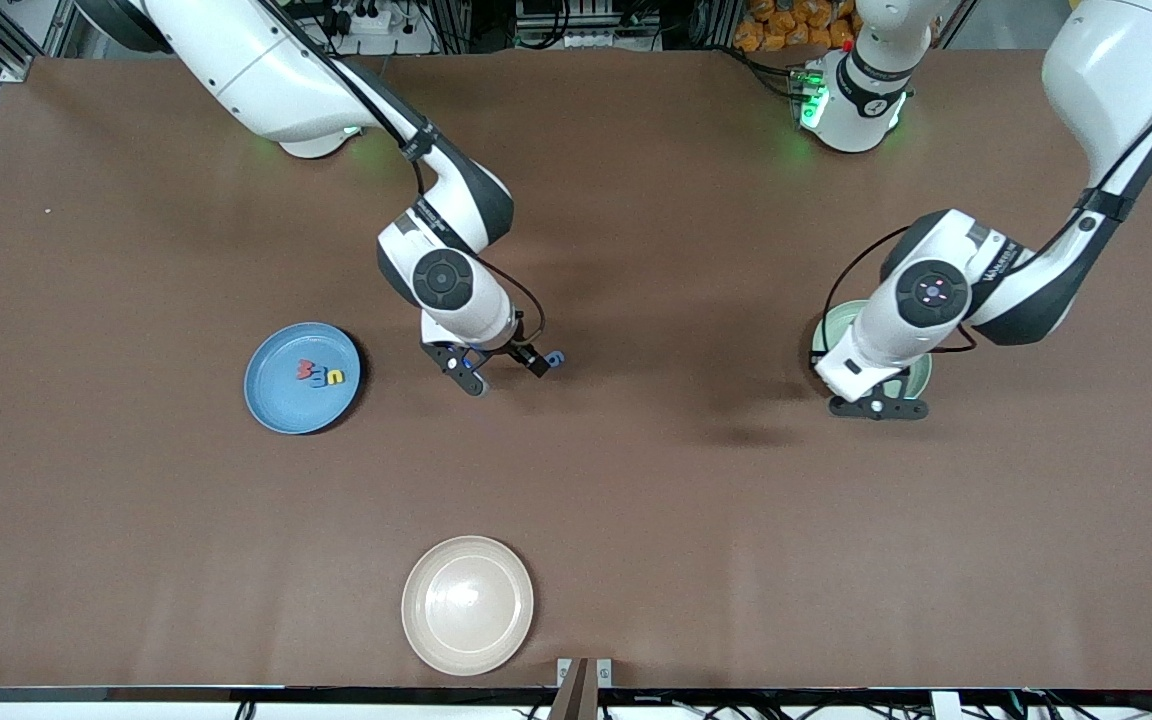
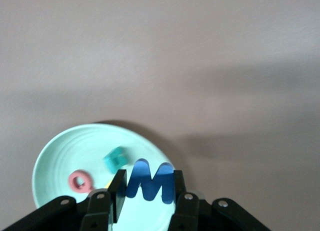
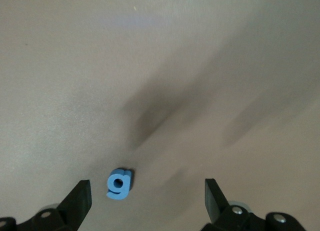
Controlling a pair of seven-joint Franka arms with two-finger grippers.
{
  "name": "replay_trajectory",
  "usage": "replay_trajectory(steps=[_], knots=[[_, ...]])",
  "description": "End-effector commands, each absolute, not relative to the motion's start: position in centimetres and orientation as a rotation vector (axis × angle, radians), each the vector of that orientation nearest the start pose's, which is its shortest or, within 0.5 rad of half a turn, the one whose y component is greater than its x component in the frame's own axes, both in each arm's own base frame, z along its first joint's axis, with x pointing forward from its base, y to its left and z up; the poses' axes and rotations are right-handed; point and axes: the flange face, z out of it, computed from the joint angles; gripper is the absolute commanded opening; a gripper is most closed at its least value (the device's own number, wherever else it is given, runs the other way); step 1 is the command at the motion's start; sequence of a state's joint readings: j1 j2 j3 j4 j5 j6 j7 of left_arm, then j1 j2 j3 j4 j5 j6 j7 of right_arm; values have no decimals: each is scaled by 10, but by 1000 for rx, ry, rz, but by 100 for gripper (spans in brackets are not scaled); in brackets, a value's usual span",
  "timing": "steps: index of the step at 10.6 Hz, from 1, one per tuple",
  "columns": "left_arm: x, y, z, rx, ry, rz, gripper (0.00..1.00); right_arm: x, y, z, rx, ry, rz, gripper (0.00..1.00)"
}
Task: Sort upper and lower case letters into plates
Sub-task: 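Place the M on the green plate while the right gripper grasps the g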
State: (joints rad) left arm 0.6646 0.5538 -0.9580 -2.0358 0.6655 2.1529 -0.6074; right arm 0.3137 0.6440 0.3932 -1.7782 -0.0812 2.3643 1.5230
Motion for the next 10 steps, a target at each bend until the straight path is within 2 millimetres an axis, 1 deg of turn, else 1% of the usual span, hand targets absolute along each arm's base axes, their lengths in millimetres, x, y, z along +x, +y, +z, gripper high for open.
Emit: replay_trajectory(steps=[1,2,3,4,5,6,7,8,9,10], knots=[[542,-111,249,-3010,75,201,0,521,419,215,-2725,1374,215,100],[536,-100,241,-3006,55,236,0,518,426,207,-2706,1377,209,100],[530,-94,236,-3001,44,257,0,506,441,196,-2713,1343,198,100],[530,-94,234,-3001,43,263,27,503,443,192,-2719,1340,192,100],[530,-94,235,-3000,45,262,77,504,445,189,-2722,1336,190,100],[532,-95,240,-2999,45,246,100,506,450,184,-2720,1331,195,100],[534,-100,252,-2986,54,232,100,505,457,179,-2721,1323,203,100],[537,-108,268,-2973,71,219,100,505,459,179,-2724,1318,194,100],[545,-111,288,-2967,61,217,100,507,457,178,-2726,1320,187,97],[555,-114,312,-2983,29,212,100,508,456,178,-2724,1323,183,93]])
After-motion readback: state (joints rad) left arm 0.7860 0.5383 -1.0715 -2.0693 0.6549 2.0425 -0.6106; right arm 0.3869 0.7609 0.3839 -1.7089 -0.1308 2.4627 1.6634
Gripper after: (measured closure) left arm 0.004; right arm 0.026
